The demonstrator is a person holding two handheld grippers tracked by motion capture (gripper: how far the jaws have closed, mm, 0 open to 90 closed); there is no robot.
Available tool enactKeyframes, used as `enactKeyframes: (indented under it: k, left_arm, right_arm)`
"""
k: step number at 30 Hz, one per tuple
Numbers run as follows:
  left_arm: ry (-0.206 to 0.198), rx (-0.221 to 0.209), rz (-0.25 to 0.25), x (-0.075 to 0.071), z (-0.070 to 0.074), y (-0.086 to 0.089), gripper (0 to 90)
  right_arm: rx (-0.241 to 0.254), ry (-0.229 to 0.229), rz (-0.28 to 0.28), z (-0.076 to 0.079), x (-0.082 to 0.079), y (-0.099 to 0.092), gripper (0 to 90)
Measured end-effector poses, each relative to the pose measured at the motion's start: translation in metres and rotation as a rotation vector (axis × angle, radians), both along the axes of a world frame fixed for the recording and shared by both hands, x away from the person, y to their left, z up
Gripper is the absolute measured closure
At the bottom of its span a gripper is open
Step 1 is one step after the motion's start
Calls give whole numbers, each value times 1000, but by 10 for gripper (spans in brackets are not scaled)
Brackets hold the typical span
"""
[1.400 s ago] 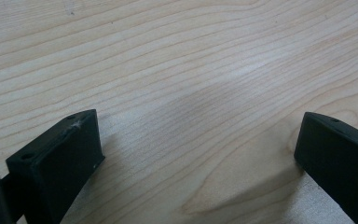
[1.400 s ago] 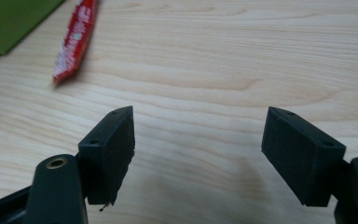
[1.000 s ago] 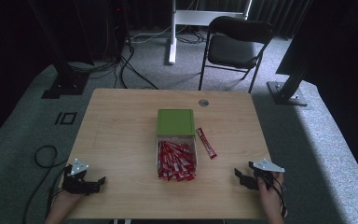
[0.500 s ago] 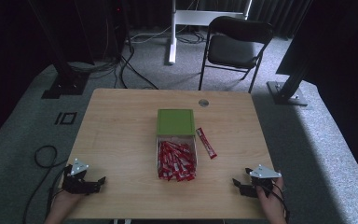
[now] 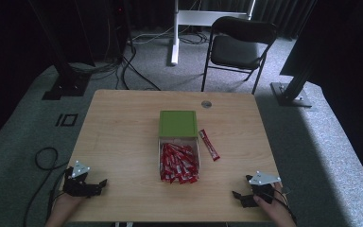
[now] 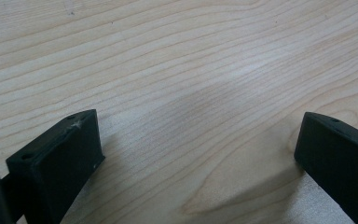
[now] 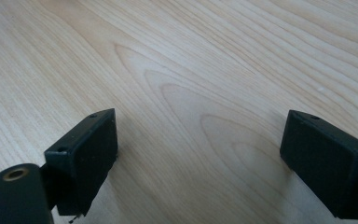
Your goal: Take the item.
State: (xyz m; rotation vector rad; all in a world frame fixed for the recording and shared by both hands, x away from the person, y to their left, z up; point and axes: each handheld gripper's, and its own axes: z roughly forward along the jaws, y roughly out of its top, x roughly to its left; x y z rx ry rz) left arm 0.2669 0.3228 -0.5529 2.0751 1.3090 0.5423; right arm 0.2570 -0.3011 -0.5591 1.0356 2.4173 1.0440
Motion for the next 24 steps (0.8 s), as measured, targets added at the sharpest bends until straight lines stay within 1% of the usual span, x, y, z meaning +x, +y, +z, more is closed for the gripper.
enactKeyframes:
  k: [2,24]
  left_arm:
    - [0,0,0,0,0,0,15]
    - [0,0,0,0,0,0,14]
  right_arm:
    - [1,0,-12,0,-2,1,108]
    - [3,2,-14,0,-2,1,109]
